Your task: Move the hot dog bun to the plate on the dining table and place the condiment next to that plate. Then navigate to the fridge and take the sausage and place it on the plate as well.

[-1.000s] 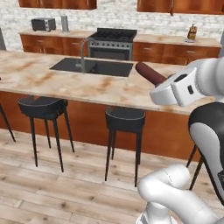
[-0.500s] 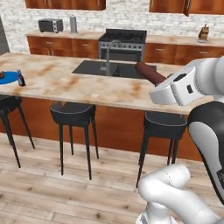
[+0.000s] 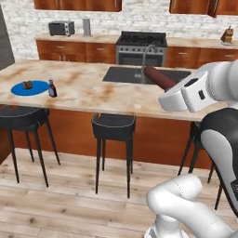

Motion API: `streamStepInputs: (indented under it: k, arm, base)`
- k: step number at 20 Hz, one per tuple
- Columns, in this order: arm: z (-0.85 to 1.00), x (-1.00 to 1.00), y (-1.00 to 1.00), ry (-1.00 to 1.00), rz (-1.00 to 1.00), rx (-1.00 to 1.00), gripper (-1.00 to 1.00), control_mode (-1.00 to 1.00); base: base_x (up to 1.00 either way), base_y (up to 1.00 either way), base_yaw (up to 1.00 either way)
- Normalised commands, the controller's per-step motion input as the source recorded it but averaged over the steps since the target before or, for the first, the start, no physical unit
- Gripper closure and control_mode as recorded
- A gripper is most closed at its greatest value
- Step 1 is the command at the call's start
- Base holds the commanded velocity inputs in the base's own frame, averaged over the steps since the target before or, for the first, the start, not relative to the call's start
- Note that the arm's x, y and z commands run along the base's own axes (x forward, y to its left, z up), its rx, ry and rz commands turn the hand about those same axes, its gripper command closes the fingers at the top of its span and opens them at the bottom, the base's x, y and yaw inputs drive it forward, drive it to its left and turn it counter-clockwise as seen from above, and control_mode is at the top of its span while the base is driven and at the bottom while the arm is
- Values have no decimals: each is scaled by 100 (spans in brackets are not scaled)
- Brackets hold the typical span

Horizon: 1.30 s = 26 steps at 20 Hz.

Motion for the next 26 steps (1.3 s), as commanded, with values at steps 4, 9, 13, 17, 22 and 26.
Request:
streamStepInputs:
  k: [4, 9, 13, 17, 22, 26]
  arm:
    - [0, 0, 0, 0, 0, 0, 100, 100]
    - [0, 0, 0, 0, 0, 0, 100, 100]
    - [0, 0, 0, 0, 0, 0, 100, 100]
    - [0, 0, 0, 0, 0, 0, 100, 100]
    - [0, 0, 0, 0, 0, 0, 100, 100]
    - [0, 0, 0, 0, 0, 0, 100, 100]
  base:
    - [46, 100, -22]
    - [48, 100, -24]
    - [56, 100, -24]
    - [62, 100, -26]
    - [77, 100, -32]
    - [65, 98, -37]
